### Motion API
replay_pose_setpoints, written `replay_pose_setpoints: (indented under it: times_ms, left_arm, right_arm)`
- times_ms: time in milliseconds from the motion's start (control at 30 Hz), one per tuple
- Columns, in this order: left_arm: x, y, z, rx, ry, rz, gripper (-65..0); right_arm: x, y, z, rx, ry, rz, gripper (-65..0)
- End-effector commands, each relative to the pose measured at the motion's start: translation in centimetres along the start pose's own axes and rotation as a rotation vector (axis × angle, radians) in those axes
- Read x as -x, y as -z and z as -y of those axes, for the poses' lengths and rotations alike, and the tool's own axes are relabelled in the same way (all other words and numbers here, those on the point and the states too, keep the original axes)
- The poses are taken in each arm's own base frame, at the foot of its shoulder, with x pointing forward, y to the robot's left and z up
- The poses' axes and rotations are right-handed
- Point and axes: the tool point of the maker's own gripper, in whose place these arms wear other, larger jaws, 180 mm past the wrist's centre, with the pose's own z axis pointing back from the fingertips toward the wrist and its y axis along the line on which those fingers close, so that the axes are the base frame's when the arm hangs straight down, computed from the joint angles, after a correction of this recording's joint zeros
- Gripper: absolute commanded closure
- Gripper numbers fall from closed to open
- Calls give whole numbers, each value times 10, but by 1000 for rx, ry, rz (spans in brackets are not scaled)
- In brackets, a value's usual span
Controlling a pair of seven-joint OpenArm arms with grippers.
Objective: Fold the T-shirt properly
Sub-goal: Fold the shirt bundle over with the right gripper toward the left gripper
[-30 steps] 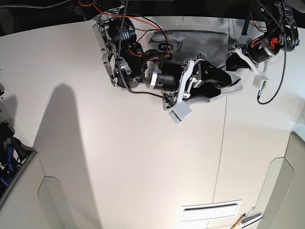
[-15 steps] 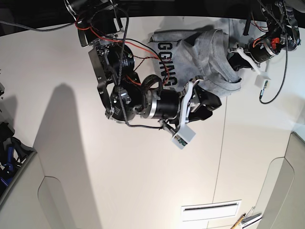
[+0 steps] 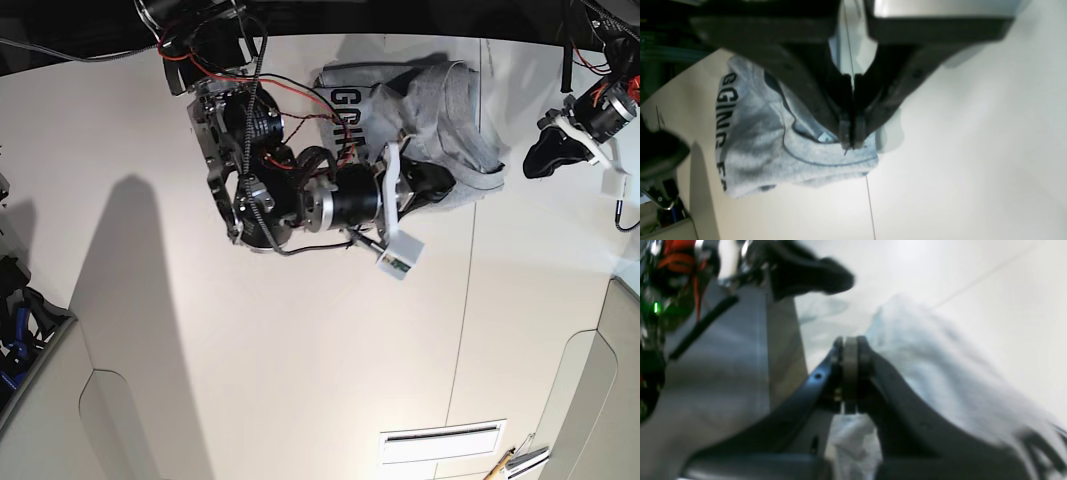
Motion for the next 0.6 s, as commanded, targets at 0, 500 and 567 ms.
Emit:
replay_pose_setpoints:
  times_ms: [0, 500, 567]
  left_arm:
    - [-13, -3, 4, 18, 33, 39, 0]
    - [-12, -3, 3, 11, 33, 33, 0]
    - [-12, -3, 3, 11, 34, 33, 0]
  right_arm:
    - [-10, 0, -5, 1, -64, 0, 0]
    - [107, 31, 46, 151, -185, -457, 0]
    - [133, 31, 56, 161, -105, -517, 0]
